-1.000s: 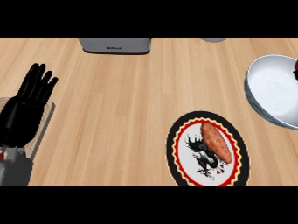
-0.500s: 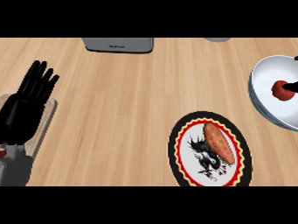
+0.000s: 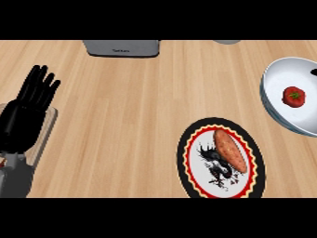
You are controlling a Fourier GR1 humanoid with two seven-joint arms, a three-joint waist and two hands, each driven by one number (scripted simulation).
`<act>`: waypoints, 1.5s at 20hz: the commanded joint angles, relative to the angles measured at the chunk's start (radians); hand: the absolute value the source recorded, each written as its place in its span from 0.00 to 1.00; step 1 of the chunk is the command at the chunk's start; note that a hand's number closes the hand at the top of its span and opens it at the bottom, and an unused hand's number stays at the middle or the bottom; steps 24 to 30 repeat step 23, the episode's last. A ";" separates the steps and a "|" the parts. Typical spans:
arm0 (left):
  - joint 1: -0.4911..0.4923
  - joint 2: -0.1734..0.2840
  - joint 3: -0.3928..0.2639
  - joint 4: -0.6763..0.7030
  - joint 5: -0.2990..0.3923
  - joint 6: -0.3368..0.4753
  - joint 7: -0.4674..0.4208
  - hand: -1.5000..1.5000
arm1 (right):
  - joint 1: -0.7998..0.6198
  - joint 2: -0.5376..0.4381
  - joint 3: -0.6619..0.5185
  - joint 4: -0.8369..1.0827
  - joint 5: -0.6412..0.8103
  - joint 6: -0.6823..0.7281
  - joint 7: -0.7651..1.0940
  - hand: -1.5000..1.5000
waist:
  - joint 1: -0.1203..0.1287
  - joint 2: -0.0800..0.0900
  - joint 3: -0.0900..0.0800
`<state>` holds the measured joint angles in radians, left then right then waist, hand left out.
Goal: Pick the bell pepper from the plate and place it in the bowl
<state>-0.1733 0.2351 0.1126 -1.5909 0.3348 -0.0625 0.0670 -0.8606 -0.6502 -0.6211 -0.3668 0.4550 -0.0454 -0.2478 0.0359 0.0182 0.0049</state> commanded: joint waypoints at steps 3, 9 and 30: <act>0.025 -0.029 -0.018 -0.019 -0.026 0.020 -0.018 0.50 | 0.037 -0.118 -0.125 0.072 -0.107 0.012 -0.075 0.00 | -0.003 -0.002 -0.001; 0.016 -0.003 0.020 -0.040 0.008 0.011 0.018 0.50 | 0.184 -0.213 -0.194 0.126 -0.177 0.100 -0.155 0.00 | -0.018 -0.006 -0.001; 0.091 -0.018 0.017 -0.025 -0.004 -0.036 -0.036 0.50 | 0.459 -0.391 -0.234 0.192 -0.247 0.403 -0.308 0.00 | -0.015 -0.008 0.001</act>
